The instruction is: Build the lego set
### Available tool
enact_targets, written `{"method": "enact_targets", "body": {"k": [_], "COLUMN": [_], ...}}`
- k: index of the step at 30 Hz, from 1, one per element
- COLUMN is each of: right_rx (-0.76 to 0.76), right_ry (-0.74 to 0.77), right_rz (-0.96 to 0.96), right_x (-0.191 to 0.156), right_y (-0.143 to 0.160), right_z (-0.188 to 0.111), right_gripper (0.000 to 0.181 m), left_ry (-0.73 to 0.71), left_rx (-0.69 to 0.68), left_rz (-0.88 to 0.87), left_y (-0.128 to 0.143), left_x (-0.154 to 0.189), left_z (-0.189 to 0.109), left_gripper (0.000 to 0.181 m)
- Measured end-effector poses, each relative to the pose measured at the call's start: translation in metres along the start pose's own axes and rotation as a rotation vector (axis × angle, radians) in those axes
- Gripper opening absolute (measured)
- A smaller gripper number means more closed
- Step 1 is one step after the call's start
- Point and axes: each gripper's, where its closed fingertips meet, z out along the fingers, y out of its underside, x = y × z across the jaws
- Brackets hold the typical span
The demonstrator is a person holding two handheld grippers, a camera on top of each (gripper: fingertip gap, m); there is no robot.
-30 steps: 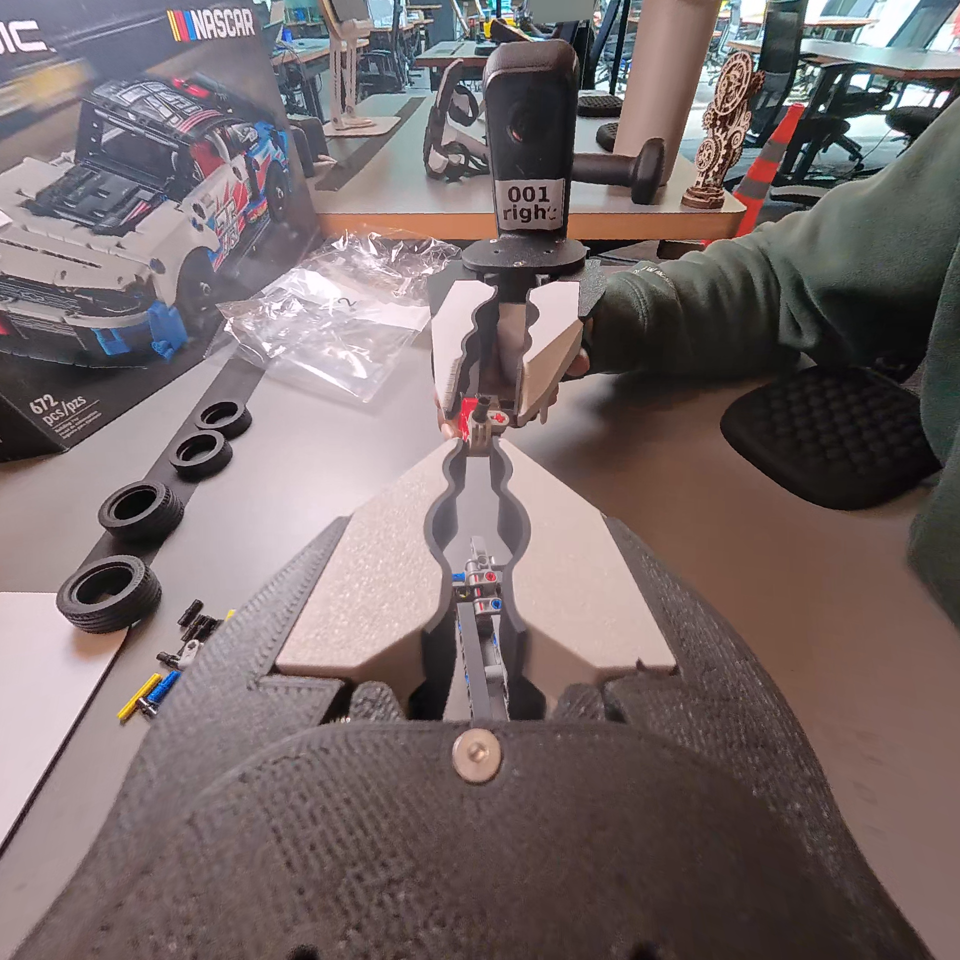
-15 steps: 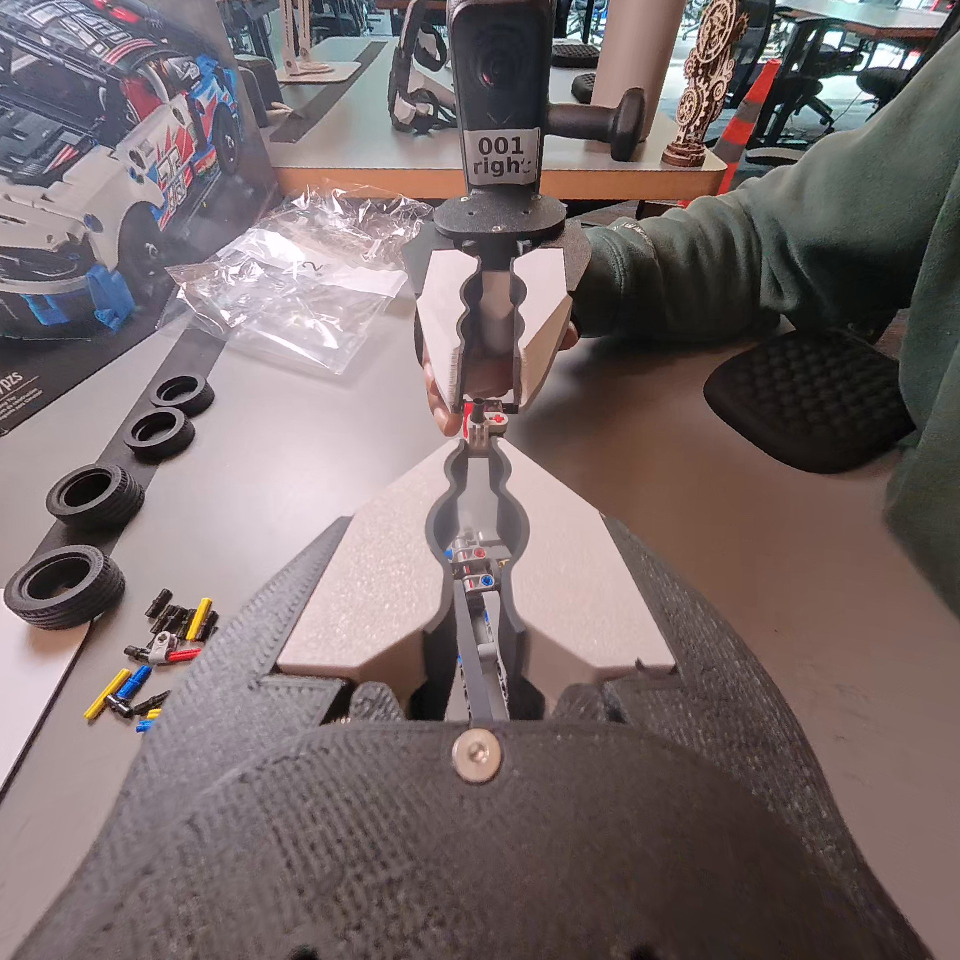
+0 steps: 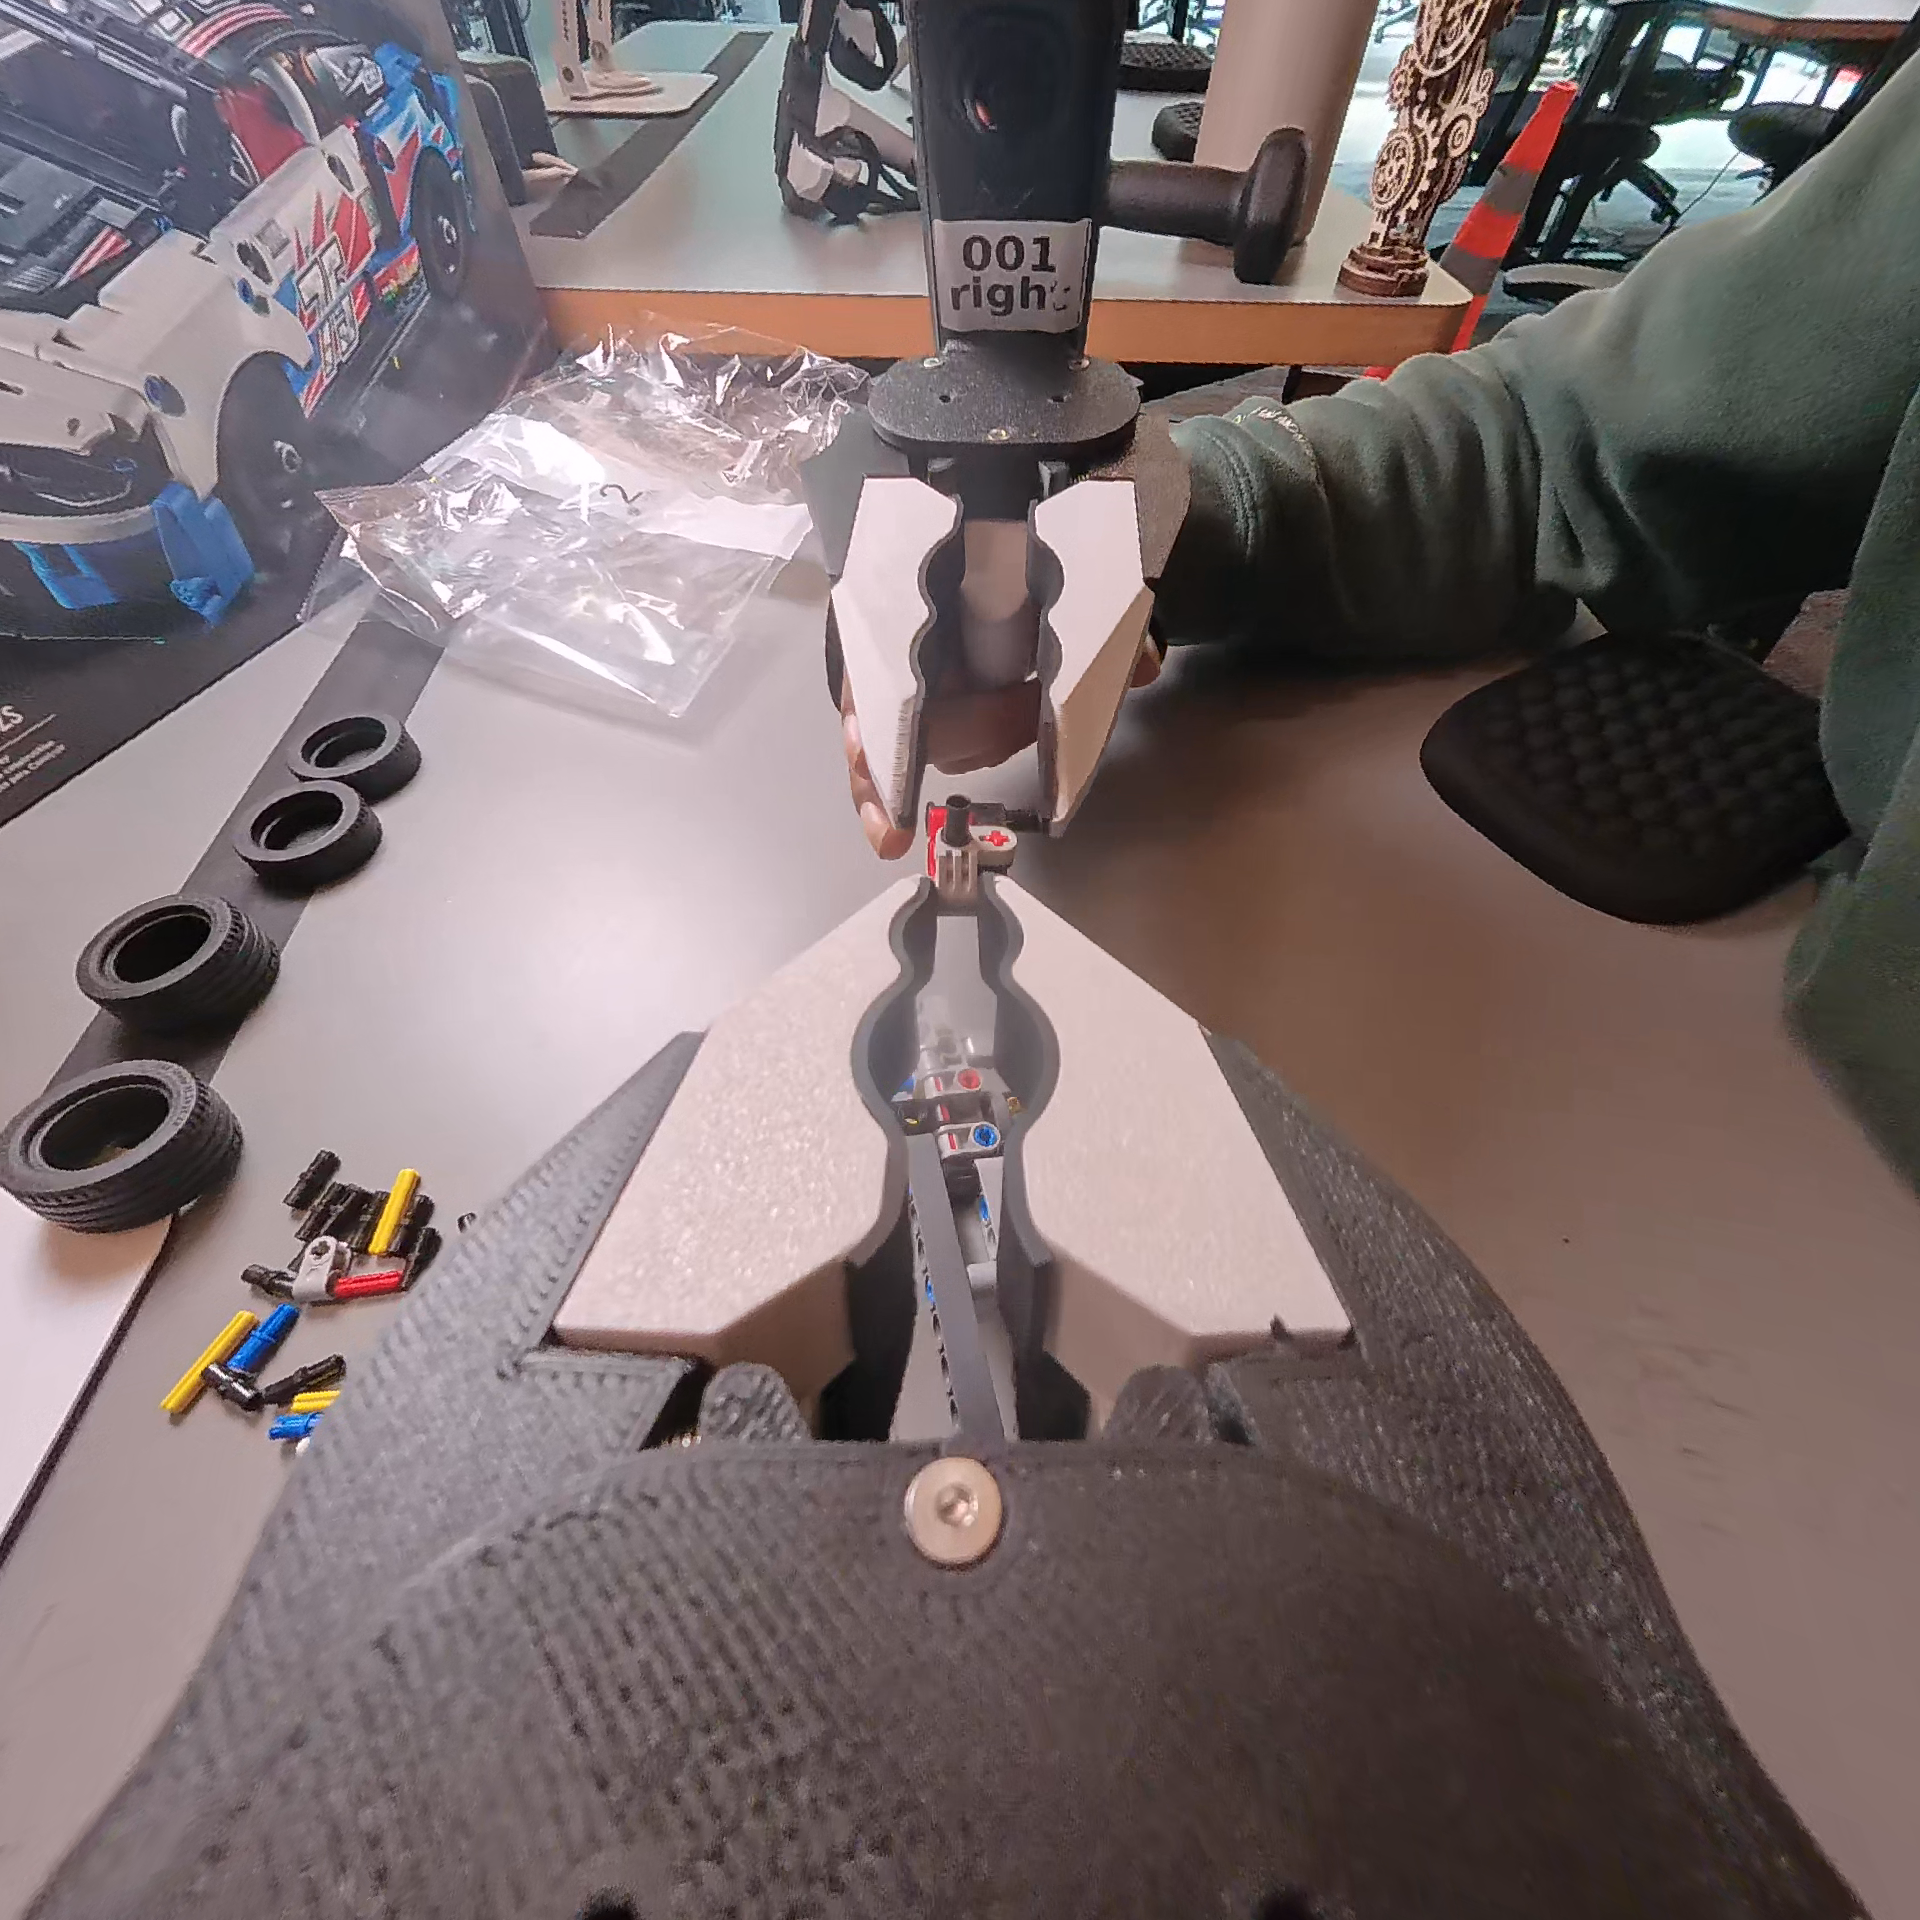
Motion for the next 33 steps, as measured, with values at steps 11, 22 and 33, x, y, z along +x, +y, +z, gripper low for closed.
{"method": "enact_targets", "body": {"k": [11, 22, 33], "right_rx": [-0.048, -0.162, -0.256], "right_ry": [0.009, 0.02, -0.024], "right_rz": [0.014, -0.015, -0.09], "right_x": [0.002, 0.021, 0.011], "right_y": [0.011, 0.041, 0.055], "right_z": [0.006, 0.008, 0.008], "right_gripper": [0.021, 0.022, 0.022], "left_ry": [-0.019, -0.036, 0.129], "left_rx": [-0.046, -0.417, -0.42], "left_rz": [0.006, -0.073, -0.077], "left_y": [0.008, 0.067, 0.077], "left_x": [-0.004, -0.008, 0.013], "left_z": [0.0, -0.017, -0.012], "left_gripper": [0.006, 0.047, 0.025]}}
